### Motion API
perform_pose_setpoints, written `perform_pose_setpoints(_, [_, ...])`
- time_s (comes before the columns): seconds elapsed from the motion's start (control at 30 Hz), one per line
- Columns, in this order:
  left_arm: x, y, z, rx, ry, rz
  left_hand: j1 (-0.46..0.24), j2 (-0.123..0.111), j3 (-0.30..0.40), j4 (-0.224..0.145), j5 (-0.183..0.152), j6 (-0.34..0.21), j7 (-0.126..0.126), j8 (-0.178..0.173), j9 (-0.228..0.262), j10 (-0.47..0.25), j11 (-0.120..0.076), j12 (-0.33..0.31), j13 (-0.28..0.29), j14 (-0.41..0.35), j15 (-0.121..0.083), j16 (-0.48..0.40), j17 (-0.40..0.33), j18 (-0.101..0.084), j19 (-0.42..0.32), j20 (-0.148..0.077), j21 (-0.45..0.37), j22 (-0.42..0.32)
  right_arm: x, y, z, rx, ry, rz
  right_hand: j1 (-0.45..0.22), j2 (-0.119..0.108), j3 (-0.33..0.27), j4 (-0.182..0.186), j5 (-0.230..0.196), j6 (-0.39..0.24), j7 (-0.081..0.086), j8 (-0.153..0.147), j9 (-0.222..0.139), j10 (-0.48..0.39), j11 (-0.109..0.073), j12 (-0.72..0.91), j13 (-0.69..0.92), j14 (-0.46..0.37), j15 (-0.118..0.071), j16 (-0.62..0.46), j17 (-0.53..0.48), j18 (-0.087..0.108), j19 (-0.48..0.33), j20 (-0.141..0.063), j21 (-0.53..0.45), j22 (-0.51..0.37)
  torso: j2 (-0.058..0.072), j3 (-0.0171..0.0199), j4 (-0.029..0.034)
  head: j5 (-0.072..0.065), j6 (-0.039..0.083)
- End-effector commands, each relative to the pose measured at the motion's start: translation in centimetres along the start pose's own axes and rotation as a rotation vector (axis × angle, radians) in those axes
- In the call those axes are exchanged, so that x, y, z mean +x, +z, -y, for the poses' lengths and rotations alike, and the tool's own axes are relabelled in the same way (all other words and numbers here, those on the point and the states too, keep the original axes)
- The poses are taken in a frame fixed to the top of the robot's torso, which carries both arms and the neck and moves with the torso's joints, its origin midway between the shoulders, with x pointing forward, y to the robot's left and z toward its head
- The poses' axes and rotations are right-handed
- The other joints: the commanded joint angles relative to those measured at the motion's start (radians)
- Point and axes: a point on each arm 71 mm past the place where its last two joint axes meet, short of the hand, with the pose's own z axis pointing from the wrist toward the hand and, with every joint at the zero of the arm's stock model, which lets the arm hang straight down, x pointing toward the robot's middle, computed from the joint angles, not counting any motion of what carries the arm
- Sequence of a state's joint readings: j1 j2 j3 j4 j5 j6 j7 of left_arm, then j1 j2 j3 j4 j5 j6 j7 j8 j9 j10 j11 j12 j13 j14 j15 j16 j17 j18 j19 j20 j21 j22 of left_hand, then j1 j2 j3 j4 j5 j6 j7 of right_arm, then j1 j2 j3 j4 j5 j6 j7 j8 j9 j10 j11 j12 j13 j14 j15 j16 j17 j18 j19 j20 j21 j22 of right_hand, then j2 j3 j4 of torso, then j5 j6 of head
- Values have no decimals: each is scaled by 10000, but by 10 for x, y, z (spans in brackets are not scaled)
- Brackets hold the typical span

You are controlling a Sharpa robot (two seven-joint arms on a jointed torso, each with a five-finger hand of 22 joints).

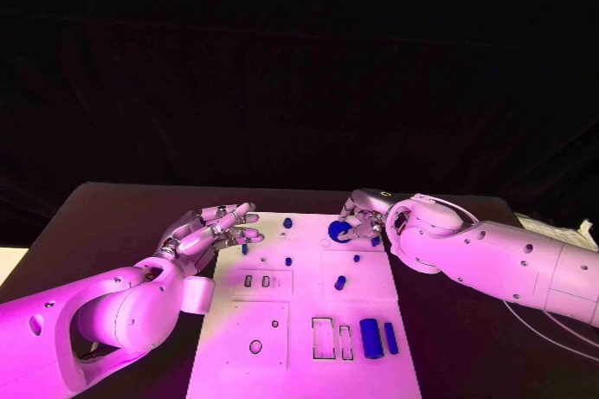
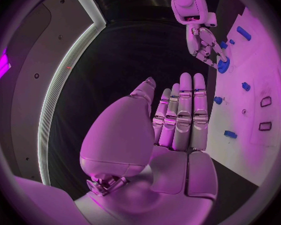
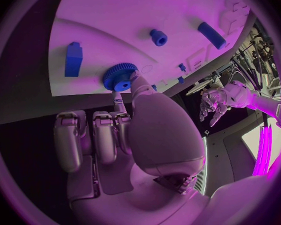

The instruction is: Assemble the parts on the task board

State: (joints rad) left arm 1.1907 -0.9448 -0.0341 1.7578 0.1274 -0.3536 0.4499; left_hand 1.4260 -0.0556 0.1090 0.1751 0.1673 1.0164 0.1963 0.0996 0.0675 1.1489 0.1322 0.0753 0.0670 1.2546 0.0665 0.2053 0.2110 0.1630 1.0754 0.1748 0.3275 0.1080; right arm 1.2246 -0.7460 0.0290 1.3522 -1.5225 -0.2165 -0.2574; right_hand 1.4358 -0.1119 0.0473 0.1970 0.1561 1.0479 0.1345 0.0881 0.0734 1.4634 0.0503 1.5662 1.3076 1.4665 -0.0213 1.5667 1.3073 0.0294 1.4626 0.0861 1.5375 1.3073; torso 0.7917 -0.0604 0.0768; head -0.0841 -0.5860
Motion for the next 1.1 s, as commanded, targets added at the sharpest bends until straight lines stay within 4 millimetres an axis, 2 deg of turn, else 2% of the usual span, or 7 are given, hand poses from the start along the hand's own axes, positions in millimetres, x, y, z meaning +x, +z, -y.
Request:
perform_pose_setpoints(0.03, [2,0,1,29,-122,-230,62,31,-4,-62,-29,20,41,-49,5,15,32,-64,11,-18,56,-19,15,200,24,39,-50,-13,7,-2,2,35,-484,-368,122,3,40,-80,-61,102,-1,34,7,1074,10,46,2632,1043,25,41,2635,-150,745,19,75,1987,4,9,5,1,6])
perform_pose_setpoints(0.2, [2,0,1,23,-123,-231,78,39,5,-76,-42,24,40,-55,5,17,31,-69,11,-16,54,-28,22,202,27,38,-54,-17,7,-2,1,-21,-572,-343,267,91,276,-235,-56,166,-17,38,3,1074,-7,46,2632,1043,10,41,2635,-160,768,8,96,2038,10,4,7,-4,-4])
perform_pose_setpoints(0.3, [2,0,0,17,-125,-236,90,46,13,-86,-49,26,40,-60,5,18,30,-72,11,-16,54,-35,27,202,29,37,-57,-20,7,-2,-1,-114,-693,-213,690,390,780,-559,-72,324,-68,76,11,1074,-57,46,2632,1043,-33,41,2635,-171,793,-19,118,2091,8,4,7,-10,-10])
perform_pose_setpoints(0.47, [2,0,0,11,-122,-229,104,57,24,-98,-56,30,39,-65,6,20,29,-76,11,-15,53,-44,34,203,32,36,-60,-25,5,-2,-6,-406,-781,186,858,670,1319,-850,-152,642,-149,174,51,1074,-131,46,2632,1043,-88,41,2635,-195,846,-72,160,2197,6,2,7,-23,-7])
perform_pose_setpoints(0.77, [2,0,0,13,-120,-226,115,67,33,-105,-60,33,39,-70,6,21,28,-79,10,-14,52,-50,39,203,35,35,-63,-28,-2,-6,-21,-972,-248,1189,258,628,1607,-881,-167,860,-252,209,78,1074,-218,46,2632,1043,-158,41,2635,-228,924,-136,219,2344,-3,-7,16,-7,21])
perform_pose_setpoints(1.0, [3,1,0,15,-124,-236,134,81,49,-120,-64,38,38,-76,6,22,27,-84,10,-12,50,-60,48,204,39,33,-67,-32,-9,-11,-43,-1714,-349,2299,163,580,1760,-995,-26,926,-290,217,89,1074,-253,46,2632,1043,-187,41,2635,-237,947,-164,236,2388,-12,-23,37,-17,73])
perform_pose_setpoints(1.1, [3,0,0,17,-123,-233,134,81,49,-120,-64,38,38,-76,6,22,27,-84,10,-12,50,-60,48,204,39,33,-67,-32,-9,-12,-54,-1987,-411,2416,121,569,1780,-1001,-22,933,-292,215,90,1074,-255,46,2632,1043,-189,41,2635,-239,952,-168,240,2396,6,-11,24,37,85])
